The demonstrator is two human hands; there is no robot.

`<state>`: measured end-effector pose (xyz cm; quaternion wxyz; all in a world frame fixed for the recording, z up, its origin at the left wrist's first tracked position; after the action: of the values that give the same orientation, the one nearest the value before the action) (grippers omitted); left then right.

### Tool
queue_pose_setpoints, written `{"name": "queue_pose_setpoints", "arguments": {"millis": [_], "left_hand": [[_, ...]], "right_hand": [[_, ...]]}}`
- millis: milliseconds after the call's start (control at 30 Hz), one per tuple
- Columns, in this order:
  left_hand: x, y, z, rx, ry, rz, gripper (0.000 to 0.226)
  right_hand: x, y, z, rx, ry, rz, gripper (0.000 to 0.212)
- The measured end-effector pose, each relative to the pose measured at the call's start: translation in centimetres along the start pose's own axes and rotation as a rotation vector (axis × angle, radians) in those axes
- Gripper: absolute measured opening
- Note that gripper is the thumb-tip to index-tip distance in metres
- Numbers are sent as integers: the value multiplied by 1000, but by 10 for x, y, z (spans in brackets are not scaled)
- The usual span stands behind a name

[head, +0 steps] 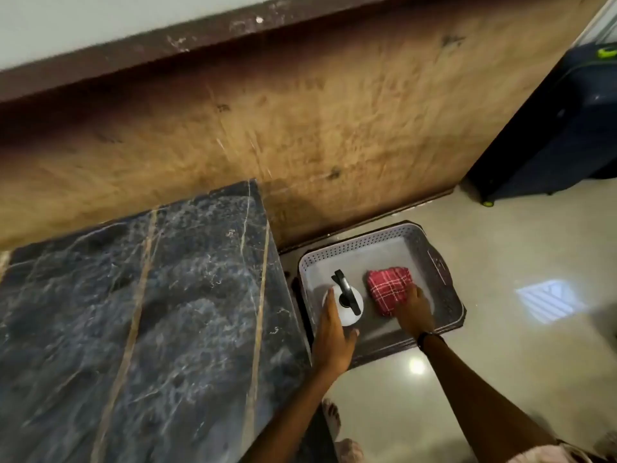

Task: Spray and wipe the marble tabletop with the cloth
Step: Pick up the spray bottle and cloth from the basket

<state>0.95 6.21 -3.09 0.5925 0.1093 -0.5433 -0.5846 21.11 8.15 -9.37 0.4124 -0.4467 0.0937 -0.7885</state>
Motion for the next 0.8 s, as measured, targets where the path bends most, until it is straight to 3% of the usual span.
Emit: {"name": "queue_pose_setpoints", "arguments": {"millis": [67,333,567,700,800], "left_hand": [[-25,-4,3,-14,109,-12,90],[-74,-27,-11,-43,170,7,92],[-83,-27,-18,-118,91,-18,84],[-73,-11,-8,-208,78,-42,83],[-44,19,6,-258,142,-186,86]], "right_hand": [[-19,4,-3,-11,43,-15,62],[-54,26,-5,-15,126,-132,73],[-50,33,-2,-278,51,-118,32],[-29,12,-2,-360,81,19,29],[-7,6,9,-462,166,69,34]]}}
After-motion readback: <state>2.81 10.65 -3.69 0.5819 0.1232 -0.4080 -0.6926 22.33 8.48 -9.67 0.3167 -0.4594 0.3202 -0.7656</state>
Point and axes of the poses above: each hand's wrist, its own x-axis away from the middle knuckle, its own z-axis out of the back of the hand, y = z × x, the point moved 7 cm from there along -x, towards the middle knuckle, and after that the axes turned 10 degrees about -y, right-handed, at the moved point
